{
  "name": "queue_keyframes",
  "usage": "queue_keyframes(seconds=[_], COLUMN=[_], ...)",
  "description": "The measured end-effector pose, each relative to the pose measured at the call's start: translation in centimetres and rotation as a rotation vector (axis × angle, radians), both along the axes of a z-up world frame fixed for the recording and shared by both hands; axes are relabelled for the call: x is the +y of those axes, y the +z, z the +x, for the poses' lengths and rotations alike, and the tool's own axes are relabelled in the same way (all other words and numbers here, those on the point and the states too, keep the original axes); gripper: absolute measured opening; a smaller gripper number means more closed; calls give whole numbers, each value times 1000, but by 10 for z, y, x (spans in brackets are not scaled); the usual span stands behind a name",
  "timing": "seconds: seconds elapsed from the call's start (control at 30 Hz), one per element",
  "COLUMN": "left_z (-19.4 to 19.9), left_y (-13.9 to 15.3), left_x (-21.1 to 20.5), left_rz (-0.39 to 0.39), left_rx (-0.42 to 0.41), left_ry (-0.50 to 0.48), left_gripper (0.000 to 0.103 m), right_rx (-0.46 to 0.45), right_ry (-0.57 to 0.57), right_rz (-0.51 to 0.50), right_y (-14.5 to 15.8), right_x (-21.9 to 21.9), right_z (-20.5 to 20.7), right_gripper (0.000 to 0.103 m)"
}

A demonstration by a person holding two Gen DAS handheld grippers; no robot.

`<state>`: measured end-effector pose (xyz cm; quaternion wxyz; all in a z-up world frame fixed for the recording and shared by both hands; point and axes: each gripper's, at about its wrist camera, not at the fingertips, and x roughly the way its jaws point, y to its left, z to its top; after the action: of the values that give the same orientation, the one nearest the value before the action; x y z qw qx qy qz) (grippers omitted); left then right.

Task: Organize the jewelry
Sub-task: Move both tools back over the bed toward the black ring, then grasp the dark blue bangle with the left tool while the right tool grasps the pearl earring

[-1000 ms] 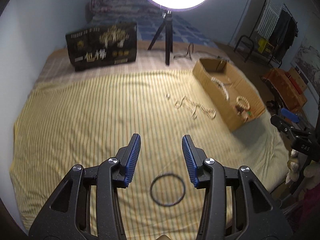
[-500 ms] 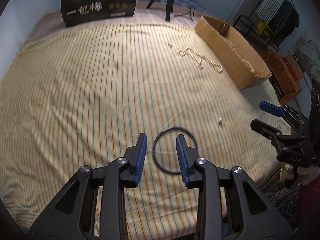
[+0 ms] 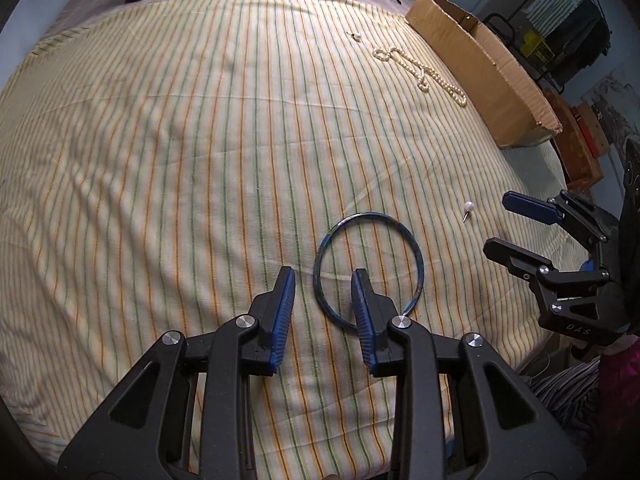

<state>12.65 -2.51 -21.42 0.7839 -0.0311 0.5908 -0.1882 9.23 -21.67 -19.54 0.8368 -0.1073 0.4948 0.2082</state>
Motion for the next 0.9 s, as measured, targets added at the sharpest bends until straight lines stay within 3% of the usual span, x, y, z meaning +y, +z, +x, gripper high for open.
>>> queue_keyframes(seconds=[0.2, 0.57, 0.8, 0.9], left_z=[3, 6, 10, 13], left_y=[-4, -6, -7, -8], left_x=[-1, -3, -6, -6], left_rz=[11, 40, 46, 37], left_rx=[1, -13, -19, -20], left_ry=[0, -14, -12, -3], left_gripper=[24, 10, 2, 2], right_rx=[-1, -13, -23, -29], right_ry=[77, 114, 150, 161], right_rz=[-36, -27, -55, -65], right_y=[-9, -14, -15, -15], right_x=[4, 12, 22, 25], right_z=[3, 13, 12, 10], right_gripper=[41, 35, 18, 16])
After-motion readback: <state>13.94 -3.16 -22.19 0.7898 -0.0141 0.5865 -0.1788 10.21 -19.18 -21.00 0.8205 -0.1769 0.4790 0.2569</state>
